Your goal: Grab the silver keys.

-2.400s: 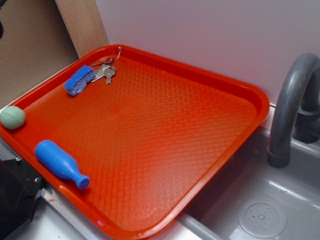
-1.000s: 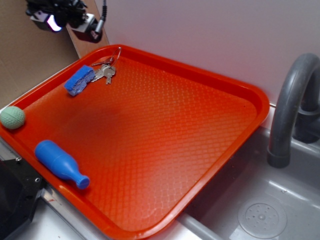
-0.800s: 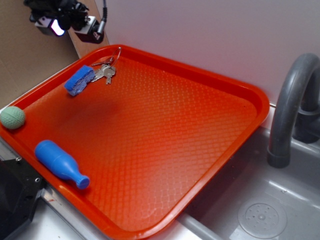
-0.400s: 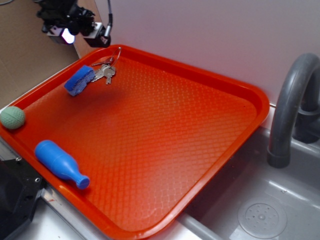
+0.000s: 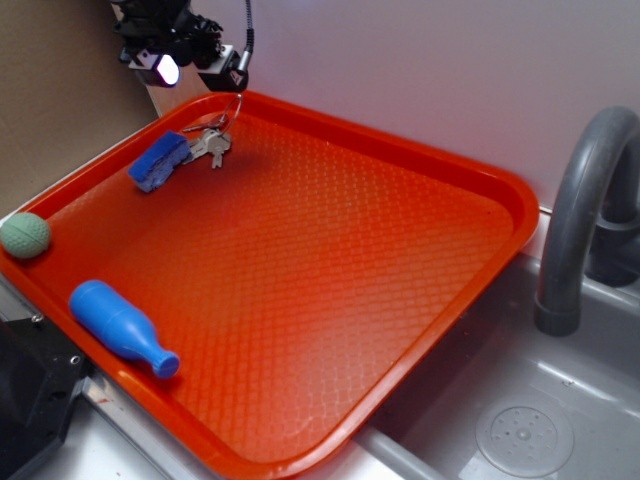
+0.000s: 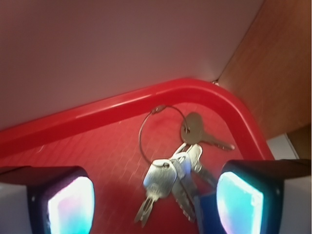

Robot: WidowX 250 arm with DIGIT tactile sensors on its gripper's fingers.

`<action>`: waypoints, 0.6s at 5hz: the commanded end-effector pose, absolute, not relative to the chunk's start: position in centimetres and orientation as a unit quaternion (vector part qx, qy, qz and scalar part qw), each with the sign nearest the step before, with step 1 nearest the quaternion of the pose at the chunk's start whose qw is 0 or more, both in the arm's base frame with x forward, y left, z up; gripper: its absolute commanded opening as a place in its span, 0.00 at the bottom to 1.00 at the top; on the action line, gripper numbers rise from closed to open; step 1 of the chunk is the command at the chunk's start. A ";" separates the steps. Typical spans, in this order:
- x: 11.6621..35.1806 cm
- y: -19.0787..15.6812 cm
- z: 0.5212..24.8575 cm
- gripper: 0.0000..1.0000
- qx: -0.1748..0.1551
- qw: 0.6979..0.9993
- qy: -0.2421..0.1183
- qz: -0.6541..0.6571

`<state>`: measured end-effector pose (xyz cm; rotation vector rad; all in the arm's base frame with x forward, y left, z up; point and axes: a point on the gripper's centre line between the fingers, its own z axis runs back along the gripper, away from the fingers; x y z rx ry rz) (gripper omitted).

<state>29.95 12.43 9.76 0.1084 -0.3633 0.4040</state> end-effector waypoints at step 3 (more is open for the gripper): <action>34.0 14.1 6.1 0.00 0.105 0.960 -0.147 0.214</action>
